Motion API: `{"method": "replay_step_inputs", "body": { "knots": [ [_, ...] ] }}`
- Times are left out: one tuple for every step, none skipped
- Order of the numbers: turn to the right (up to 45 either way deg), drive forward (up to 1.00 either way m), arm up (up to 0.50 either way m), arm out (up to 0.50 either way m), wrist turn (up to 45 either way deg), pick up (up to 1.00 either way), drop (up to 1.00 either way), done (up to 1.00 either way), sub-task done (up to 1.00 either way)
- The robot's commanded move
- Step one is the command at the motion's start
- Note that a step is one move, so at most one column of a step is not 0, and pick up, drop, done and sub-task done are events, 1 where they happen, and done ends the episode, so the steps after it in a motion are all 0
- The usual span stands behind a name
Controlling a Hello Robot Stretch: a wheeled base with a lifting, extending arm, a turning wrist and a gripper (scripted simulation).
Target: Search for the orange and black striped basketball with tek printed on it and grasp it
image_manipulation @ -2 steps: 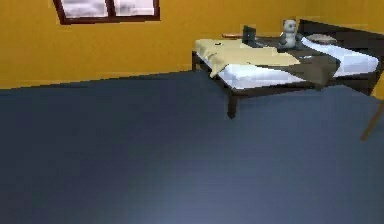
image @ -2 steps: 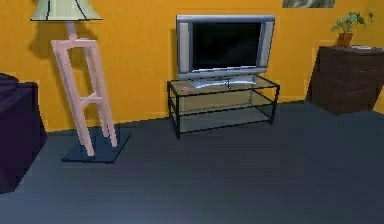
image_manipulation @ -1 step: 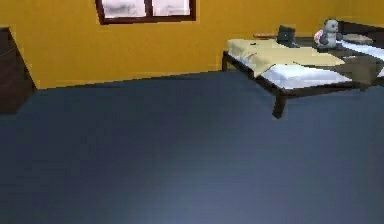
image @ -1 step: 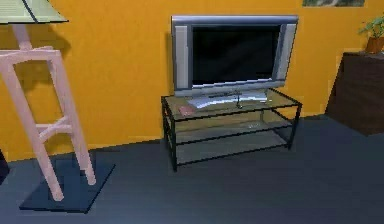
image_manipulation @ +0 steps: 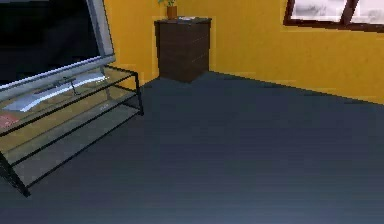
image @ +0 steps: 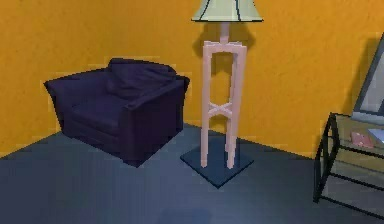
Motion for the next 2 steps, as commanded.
{"method": "replay_step_inputs", "body": {
  "knots": [
    [-27.0, 0.0, 0.0, 0.0, 0.0, 0.0, 0.0, 0.0, 0.0],
    [0.0, 0.7, 0.0, 0.0, 0.0, 0.0, 0.0, 0.0, 0.0]
  ]
}}
